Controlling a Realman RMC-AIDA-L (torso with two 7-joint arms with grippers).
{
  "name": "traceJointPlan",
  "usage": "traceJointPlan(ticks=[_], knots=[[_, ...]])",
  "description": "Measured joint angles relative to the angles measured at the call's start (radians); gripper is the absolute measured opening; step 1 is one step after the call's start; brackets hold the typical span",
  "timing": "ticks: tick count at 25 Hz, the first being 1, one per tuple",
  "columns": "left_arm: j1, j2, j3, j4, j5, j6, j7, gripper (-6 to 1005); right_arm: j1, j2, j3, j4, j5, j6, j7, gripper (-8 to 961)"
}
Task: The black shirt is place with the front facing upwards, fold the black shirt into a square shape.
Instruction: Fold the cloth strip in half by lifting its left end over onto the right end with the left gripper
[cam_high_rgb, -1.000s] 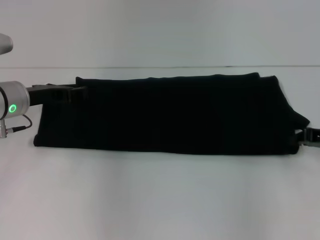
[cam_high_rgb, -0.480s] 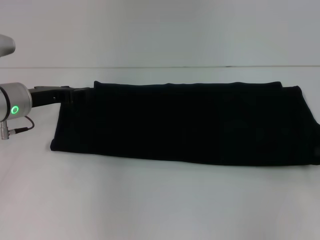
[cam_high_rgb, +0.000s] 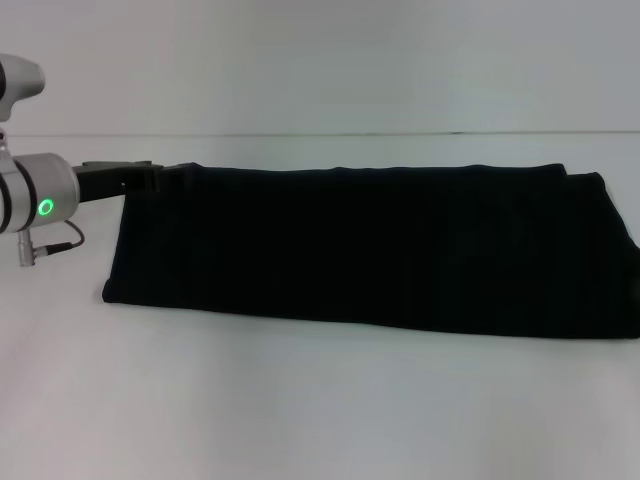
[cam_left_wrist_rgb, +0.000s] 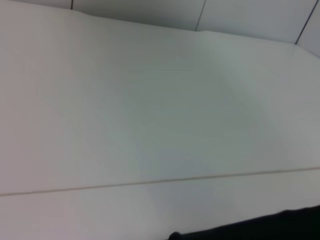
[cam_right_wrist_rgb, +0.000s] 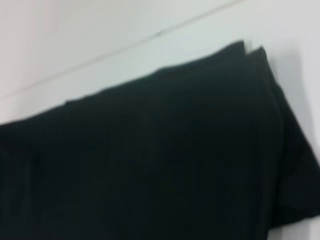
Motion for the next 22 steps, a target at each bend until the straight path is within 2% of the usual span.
traceJointPlan(ticks=[2, 10, 12, 16, 22], knots=[[-0.004, 0.000, 0.000, -0.007, -0.002, -0.009, 0.000, 656, -0.001, 0.000, 0.017, -0.016, 0.004, -0.014, -0.004, 173], [-0.096, 0.024, 0.037, -0.159, 0.011, -0.175, 0.006, 657, 0.041, -0.001, 0.041, -0.047, 0.088, -0.079, -0.034, 552], [-0.120, 0.029, 0.061, -0.202, 0.015, -0.230, 0.007, 714, 0.060, 0.007, 0.037, -0.041, 0.098, -0.079, -0.049, 637], [-0.149, 0.032, 0.093, -0.249, 0.021, -0.311, 0.009, 829, 0.087, 0.019, 0.035, -0.033, 0.106, -0.074, -0.059, 700], [-0.177, 0.025, 0.154, -0.309, 0.022, -0.414, 0.033, 887, 0.104, 0.033, 0.038, -0.032, 0.123, -0.069, -0.061, 794]])
